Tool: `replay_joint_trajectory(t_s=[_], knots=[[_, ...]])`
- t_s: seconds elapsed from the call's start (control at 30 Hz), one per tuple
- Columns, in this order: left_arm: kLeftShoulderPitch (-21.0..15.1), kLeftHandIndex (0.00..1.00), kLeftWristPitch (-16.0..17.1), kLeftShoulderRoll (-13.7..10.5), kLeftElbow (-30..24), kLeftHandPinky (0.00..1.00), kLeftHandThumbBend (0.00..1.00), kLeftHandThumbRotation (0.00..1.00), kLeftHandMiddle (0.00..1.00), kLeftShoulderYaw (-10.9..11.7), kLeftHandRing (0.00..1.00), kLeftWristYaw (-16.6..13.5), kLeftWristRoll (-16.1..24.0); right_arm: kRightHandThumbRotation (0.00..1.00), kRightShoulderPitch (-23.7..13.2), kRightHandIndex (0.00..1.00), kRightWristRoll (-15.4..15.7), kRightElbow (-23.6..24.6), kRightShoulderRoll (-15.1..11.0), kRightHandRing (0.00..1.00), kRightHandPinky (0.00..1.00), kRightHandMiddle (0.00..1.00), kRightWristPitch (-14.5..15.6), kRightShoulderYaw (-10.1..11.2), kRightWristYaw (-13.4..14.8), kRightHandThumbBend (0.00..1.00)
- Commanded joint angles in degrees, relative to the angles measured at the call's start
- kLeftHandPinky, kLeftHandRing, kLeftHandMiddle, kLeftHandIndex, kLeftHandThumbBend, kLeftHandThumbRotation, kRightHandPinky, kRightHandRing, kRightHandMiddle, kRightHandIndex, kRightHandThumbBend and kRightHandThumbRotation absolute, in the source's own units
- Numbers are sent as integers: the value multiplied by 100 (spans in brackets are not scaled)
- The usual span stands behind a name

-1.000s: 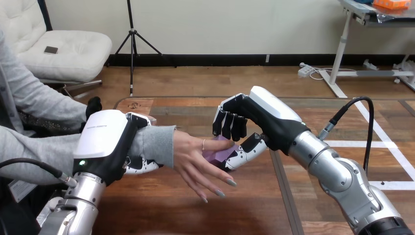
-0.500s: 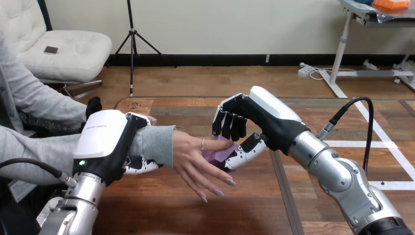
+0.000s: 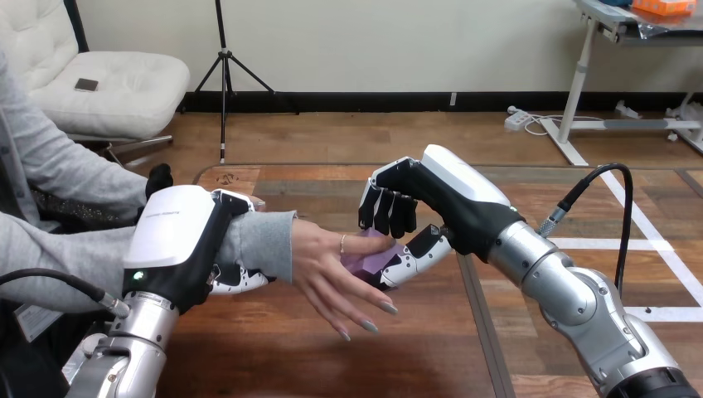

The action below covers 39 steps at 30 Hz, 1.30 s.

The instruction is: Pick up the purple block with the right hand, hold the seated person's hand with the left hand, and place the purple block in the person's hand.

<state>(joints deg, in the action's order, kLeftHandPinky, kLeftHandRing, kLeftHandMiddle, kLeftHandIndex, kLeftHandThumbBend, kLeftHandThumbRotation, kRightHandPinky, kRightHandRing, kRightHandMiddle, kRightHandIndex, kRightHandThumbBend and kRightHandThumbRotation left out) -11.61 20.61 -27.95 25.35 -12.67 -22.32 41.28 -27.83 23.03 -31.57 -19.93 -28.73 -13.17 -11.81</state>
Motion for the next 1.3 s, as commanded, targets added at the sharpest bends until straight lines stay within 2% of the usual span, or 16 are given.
replay_joint_trajectory(t_s=[0.0,0.43,0.57,0.7,0.97,1.17,1.27], knots=[[-426,29,199,180,-368,18,74,0,28,58,23,-194,-124,0,-464,39,-91,194,171,33,30,37,-214,-18,99,90],[-413,29,174,191,-381,18,74,0,28,67,23,-164,-161,0,-454,39,-218,161,205,33,30,37,-268,15,66,90],[-406,29,171,197,-396,18,74,0,29,73,23,-179,-160,0,-409,40,-286,332,210,34,30,38,12,33,-53,91],[-407,30,203,190,-391,18,74,0,29,74,23,-195,-158,0,-382,42,-330,420,202,36,32,40,130,46,-106,94],[-393,30,256,182,-396,19,76,0,29,96,23,-106,-267,0,-329,46,-434,488,160,40,35,44,172,76,-148,99],[-342,33,181,133,-524,20,79,0,31,108,25,98,-355,5,-301,51,-535,533,106,45,40,49,245,92,-251,100],[-316,37,102,92,-606,23,80,3,35,97,29,142,-296,12,-293,55,-524,559,57,50,44,53,283,82,-281,100]])
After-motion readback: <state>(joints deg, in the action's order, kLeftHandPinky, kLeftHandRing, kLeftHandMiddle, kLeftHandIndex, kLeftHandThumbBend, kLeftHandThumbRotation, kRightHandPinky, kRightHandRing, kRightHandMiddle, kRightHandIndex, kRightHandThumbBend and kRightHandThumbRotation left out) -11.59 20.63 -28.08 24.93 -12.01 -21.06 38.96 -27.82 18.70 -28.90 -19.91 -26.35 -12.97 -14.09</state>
